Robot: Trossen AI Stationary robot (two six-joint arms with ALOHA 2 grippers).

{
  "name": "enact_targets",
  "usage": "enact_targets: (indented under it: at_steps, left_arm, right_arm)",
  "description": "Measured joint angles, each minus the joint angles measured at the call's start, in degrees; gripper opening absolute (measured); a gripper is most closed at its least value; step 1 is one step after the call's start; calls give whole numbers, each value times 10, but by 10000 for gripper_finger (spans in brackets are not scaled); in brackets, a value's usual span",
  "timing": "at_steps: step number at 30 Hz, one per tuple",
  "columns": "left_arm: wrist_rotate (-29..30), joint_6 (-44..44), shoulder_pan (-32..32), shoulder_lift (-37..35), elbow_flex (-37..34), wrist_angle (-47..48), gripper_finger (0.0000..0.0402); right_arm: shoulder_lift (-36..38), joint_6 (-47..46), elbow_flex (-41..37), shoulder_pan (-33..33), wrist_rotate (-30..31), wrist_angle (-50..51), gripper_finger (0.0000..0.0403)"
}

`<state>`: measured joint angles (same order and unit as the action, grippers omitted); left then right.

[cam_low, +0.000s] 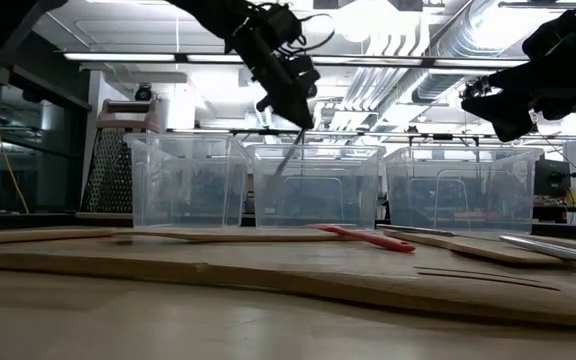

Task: Pick & Place Kitchen Items
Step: Put the silver table knife into the middle transparent container

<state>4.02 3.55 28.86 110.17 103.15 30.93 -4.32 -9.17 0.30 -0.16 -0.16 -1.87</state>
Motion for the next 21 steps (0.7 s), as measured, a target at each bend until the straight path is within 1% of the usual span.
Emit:
enact_targets:
  at_steps: [8, 18, 21]
  left_arm:
    - [6, -4, 0, -2, 1, -6, 65]
    - [6, -10, 0, 8, 0, 14, 92]
    - [8, -10, 0, 7, 1, 2, 99]
  right_arm:
    - [0, 0, 0, 0, 0, 0, 275]
    - [0, 0, 0, 0, 0, 0, 275]
    - [0, 0, 0, 0, 0, 0, 275]
